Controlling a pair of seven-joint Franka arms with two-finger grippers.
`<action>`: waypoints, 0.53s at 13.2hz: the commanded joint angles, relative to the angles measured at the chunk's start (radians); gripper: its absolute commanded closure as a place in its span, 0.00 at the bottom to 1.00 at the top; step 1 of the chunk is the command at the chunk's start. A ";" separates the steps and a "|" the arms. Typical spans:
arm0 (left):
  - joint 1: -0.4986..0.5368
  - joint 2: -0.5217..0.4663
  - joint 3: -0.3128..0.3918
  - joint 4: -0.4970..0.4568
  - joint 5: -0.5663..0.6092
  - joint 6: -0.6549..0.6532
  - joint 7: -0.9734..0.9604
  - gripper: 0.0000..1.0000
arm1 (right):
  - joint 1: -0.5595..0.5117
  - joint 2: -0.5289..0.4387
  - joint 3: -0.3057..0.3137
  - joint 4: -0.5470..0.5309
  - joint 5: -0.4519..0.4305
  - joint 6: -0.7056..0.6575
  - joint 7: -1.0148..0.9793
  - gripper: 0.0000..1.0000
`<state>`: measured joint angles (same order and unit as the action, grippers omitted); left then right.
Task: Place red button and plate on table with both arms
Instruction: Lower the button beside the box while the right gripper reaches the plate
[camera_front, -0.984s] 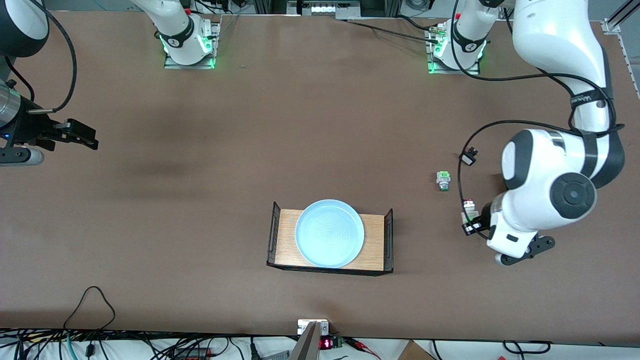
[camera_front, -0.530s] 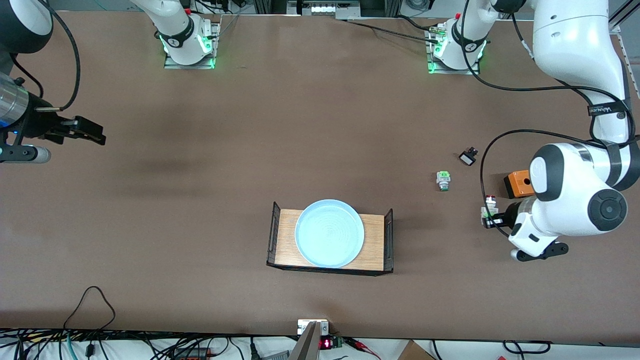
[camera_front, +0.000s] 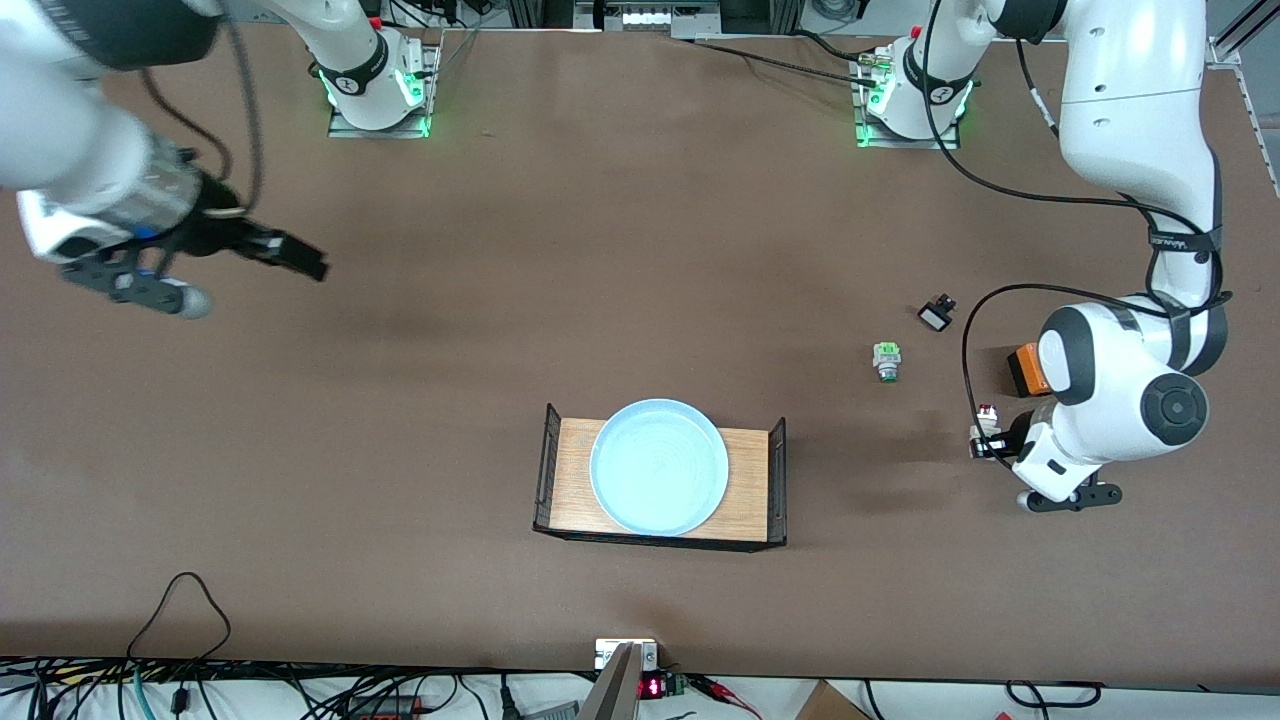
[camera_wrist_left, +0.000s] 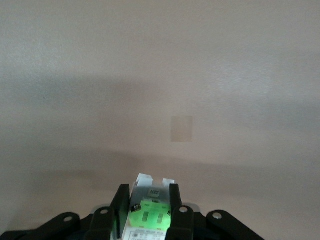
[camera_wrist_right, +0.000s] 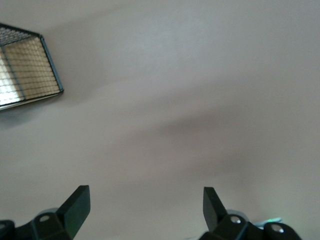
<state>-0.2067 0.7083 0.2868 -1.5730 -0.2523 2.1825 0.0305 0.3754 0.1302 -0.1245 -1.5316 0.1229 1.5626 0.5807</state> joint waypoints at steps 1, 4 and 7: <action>0.007 0.005 -0.006 -0.038 -0.025 0.060 0.037 0.98 | 0.114 0.026 -0.009 0.002 0.006 0.005 0.137 0.00; 0.006 0.026 -0.005 -0.038 -0.099 0.079 0.032 0.98 | 0.227 0.077 -0.011 0.010 0.004 0.111 0.308 0.00; 0.004 0.046 -0.005 -0.036 -0.102 0.101 0.031 0.96 | 0.279 0.159 -0.011 0.056 0.061 0.256 0.519 0.00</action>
<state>-0.2067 0.7500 0.2846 -1.6023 -0.3274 2.2558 0.0308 0.6287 0.2338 -0.1212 -1.5278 0.1470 1.7692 0.9966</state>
